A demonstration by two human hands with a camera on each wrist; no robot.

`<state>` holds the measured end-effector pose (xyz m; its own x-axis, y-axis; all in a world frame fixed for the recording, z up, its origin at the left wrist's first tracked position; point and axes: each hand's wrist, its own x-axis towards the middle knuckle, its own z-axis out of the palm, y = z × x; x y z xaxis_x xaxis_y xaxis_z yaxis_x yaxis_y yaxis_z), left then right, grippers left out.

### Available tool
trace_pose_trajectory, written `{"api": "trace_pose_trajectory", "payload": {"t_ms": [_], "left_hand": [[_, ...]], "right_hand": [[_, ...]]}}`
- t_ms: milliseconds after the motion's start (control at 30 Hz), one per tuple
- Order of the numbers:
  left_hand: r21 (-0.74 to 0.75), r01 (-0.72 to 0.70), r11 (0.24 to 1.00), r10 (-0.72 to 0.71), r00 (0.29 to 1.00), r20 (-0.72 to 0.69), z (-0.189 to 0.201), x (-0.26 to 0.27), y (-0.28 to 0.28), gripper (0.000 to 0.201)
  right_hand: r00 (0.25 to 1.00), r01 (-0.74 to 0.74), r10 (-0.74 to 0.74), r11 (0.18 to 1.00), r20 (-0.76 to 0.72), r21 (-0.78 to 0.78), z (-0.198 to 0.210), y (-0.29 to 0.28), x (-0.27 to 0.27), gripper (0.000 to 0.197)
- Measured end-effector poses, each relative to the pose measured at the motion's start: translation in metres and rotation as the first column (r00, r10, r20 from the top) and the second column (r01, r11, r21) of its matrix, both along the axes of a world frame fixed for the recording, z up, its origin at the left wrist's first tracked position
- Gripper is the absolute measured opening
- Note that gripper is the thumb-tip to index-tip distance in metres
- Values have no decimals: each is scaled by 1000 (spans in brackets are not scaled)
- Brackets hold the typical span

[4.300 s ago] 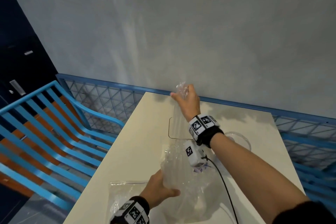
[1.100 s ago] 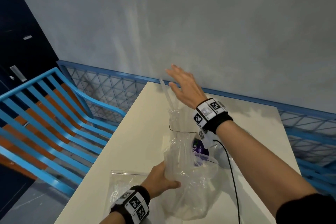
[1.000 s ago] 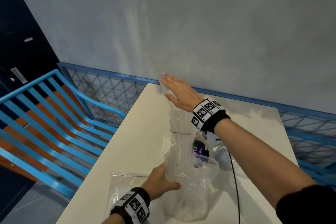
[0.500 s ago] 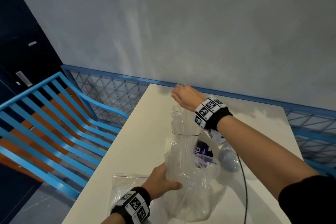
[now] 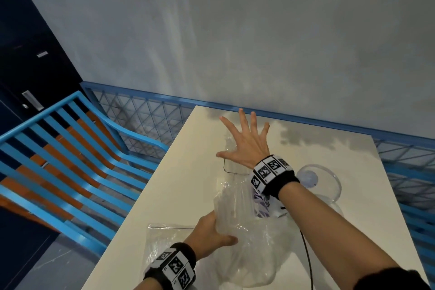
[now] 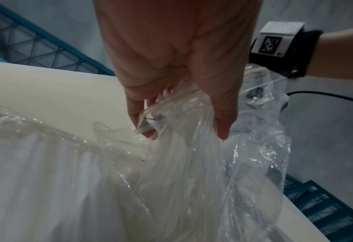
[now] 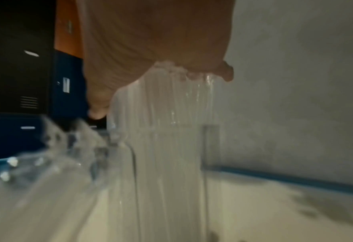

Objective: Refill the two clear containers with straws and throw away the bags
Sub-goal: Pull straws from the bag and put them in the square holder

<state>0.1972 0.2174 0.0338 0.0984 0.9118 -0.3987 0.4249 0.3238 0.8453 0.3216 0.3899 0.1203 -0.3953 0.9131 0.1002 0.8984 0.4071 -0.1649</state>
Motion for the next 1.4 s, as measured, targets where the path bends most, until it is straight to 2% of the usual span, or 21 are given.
{"api": "trace_pose_trajectory", "payload": {"t_ms": [67, 133, 233, 267, 300, 333, 400, 433, 467, 533, 600, 633, 667, 733, 800, 867, 900, 967, 1067, 1200, 1400], "left_hand": [[4, 0, 1000, 0, 1000, 4, 0, 0, -1, 60], [5, 0, 1000, 0, 1000, 3, -1, -1, -1, 62], [2, 2, 1000, -2, 1000, 2, -2, 0, 0, 63], [4, 4, 1000, -4, 1000, 2, -2, 0, 1, 63], [7, 6, 1000, -6, 1000, 3, -2, 0, 1, 63], [14, 8, 1000, -8, 1000, 3, -2, 1, 1, 62], [28, 16, 999, -16, 1000, -5, -2, 2, 1, 60], [32, 21, 999, -21, 1000, -8, -1, 2, 1, 59], [33, 23, 999, -23, 1000, -11, -1, 3, 1, 59], [33, 20, 999, -20, 1000, -12, -1, 2, 1, 58], [35, 15, 999, -14, 1000, -14, -3, 1, 1, 59], [39, 13, 999, -12, 1000, -12, -3, 1, 1, 58], [43, 13, 999, -12, 1000, -6, -3, 1, 0, 58], [55, 14, 998, -14, 1000, -1, -4, 1, -2, 54], [78, 15, 997, -14, 1000, -10, -4, 2, -4, 50], [100, 21, 995, -20, 1000, -5, -4, 3, -7, 50], [107, 25, 994, -25, 1000, 5, -5, 4, -8, 48], [118, 30, 993, -33, 999, 23, -5, 8, -12, 43], [137, 12, 990, -16, 999, 30, -6, 12, -16, 40], [137, 1, 991, -5, 1000, 30, -2, 12, -20, 48], [130, -11, 991, 8, 1000, 26, 4, 9, -23, 43]], "right_hand": [[997, 11, -10, 1000, -83, 12, -3, 4, 3, 67], [969, -46, 49, 999, -240, 20, -1, 5, 4, 40], [886, 29, 59, 983, -461, 181, 12, 8, 3, 26], [863, 97, 33, 968, -504, 231, 18, 10, 3, 26], [858, 143, -16, 967, -513, 210, 24, 13, 4, 27], [886, 145, -79, 983, -457, 112, 27, 16, 5, 32], [975, 114, -150, 970, -161, -215, 31, 17, 7, 49], [989, 105, -131, 944, -62, -312, 32, 14, 9, 58], [992, 89, -113, 936, -52, -341, 34, 10, 13, 65], [965, 44, -109, 964, -240, -261, 48, -5, 23, 63], [856, 17, -107, 984, -506, -180, 62, -27, 39, 48], [806, 0, -110, 983, -582, -185, 66, -40, 50, 41], [793, -5, -130, 976, -595, -220, 65, -54, 61, 36], [831, 12, -223, 923, -510, -384, 50, -85, 82, 38], [846, -27, -297, 805, -443, -592, 20, -115, 92, 54], [768, -196, -341, 682, -543, -705, -9, -141, 90, 75], [713, -259, -366, 655, -598, -710, -21, -150, 85, 82], [653, -242, -402, 692, -642, -680, -37, -161, 70, 80], [592, -85, -445, 795, -672, -601, -41, -170, 51, 63], [502, -60, -433, 846, -749, -529, -39, -169, 50, 40], [386, 25, -397, 907, -832, -421, 2, -145, 64, 11]]}}
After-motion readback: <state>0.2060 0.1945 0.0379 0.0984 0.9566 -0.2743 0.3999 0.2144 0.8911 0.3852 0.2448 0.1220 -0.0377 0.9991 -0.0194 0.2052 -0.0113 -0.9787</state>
